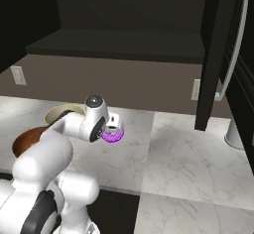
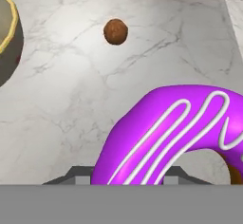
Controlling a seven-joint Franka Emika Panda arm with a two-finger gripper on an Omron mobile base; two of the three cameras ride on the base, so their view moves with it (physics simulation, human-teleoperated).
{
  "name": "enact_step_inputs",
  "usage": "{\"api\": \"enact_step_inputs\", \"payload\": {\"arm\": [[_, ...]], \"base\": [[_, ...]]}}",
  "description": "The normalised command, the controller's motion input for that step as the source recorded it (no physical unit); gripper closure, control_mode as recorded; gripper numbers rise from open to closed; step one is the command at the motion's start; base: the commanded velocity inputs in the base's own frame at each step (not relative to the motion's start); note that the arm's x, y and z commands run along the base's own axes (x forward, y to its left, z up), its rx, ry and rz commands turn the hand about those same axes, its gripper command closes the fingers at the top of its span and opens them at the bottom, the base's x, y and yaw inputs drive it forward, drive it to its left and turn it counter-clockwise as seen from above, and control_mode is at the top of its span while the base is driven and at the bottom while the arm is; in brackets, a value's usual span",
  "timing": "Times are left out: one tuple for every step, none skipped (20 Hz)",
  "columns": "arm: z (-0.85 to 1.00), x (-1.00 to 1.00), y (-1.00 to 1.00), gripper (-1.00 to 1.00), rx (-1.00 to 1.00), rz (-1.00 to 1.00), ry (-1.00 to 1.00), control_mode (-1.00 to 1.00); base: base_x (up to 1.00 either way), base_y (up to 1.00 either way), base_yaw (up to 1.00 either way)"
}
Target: Pick both bowls and place them on the counter. Then place the kebab skewer in one bowl and place the donut in the other bowl.
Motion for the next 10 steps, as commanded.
{"api": "enact_step_inputs", "payload": {"arm": [[0.52,-0.05,0.41,1.0,0.0,0.27,0.0,-1.0],[0.54,-0.01,0.42,1.0,0.0,0.26,0.0,-1.0],[0.57,0.0,0.46,1.0,0.0,0.25,0.0,-1.0],[0.55,0.0,0.44,1.0,0.0,0.23,0.0,-1.0],[0.51,0.0,0.46,1.0,0.0,0.21,0.0,-1.0],[0.49,0.01,0.49,1.0,0.0,0.19,0.0,-1.0],[0.42,0.07,0.54,1.0,0.0,0.15,0.0,-1.0],[0.37,0.14,0.55,1.0,0.0,0.12,0.0,-1.0],[0.36,0.15,0.54,1.0,0.0,0.12,0.0,-1.0],[0.43,0.28,0.45,1.0,0.0,0.11,0.0,-1.0]], "base": [[0.0,0.0,0.0],[0.0,0.0,0.0],[0.0,0.0,0.0],[0.0,0.0,0.0],[0.0,0.0,0.0],[0.0,0.0,0.0],[0.0,0.0,0.0],[0.0,0.0,0.0],[0.0,0.0,0.0],[0.0,0.0,0.0]]}}
